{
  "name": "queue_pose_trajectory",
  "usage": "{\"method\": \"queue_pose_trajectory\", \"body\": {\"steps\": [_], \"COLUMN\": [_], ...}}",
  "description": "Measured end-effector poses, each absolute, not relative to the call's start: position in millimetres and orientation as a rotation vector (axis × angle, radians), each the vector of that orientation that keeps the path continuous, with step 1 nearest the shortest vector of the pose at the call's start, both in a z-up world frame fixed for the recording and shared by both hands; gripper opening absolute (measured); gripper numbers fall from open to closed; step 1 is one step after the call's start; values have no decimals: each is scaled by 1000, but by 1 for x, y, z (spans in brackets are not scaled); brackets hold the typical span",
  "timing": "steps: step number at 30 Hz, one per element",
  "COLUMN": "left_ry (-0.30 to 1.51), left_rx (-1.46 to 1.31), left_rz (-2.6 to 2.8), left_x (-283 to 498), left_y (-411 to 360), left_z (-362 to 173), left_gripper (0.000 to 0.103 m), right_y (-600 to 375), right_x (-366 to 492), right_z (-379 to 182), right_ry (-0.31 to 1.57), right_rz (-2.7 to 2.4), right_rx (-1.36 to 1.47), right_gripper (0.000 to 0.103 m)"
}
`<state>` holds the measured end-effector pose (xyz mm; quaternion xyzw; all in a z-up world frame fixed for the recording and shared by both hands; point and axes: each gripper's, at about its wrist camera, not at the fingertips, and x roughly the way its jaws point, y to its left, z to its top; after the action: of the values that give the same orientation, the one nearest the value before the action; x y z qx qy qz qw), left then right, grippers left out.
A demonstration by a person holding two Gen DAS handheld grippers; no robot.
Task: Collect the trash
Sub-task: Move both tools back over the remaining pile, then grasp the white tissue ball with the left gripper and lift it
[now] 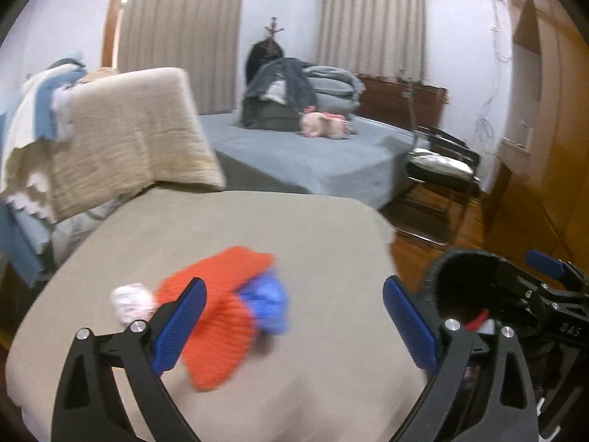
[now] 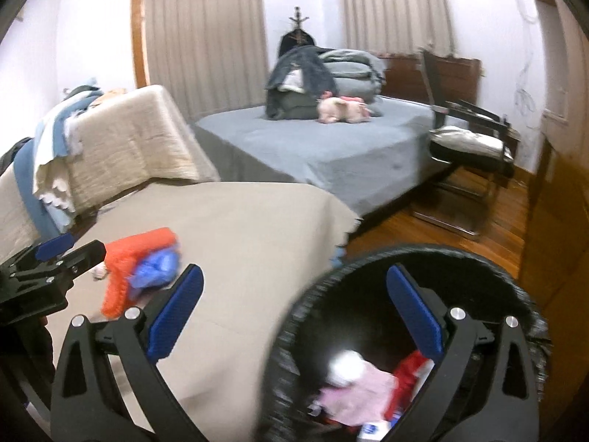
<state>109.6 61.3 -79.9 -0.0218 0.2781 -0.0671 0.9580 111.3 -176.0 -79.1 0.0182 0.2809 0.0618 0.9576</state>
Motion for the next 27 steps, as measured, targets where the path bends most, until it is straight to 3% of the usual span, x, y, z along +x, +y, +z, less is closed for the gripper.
{"method": "queue_pose_trajectory", "body": {"steps": [18, 27], "left_ry": [606, 680], "left_rx": [-60, -92], "left_rz": [96, 127], "left_x": [139, 170], "left_y": [184, 215], "left_z": [-114, -147], "left_gripper": [93, 86], "right_y": [-63, -32], "right_x": [170, 195], "right_z": [-102, -122], "right_ry": [582, 602], "right_rz": [236, 248], "right_rx": [3, -47], "right_gripper": [97, 97]}}
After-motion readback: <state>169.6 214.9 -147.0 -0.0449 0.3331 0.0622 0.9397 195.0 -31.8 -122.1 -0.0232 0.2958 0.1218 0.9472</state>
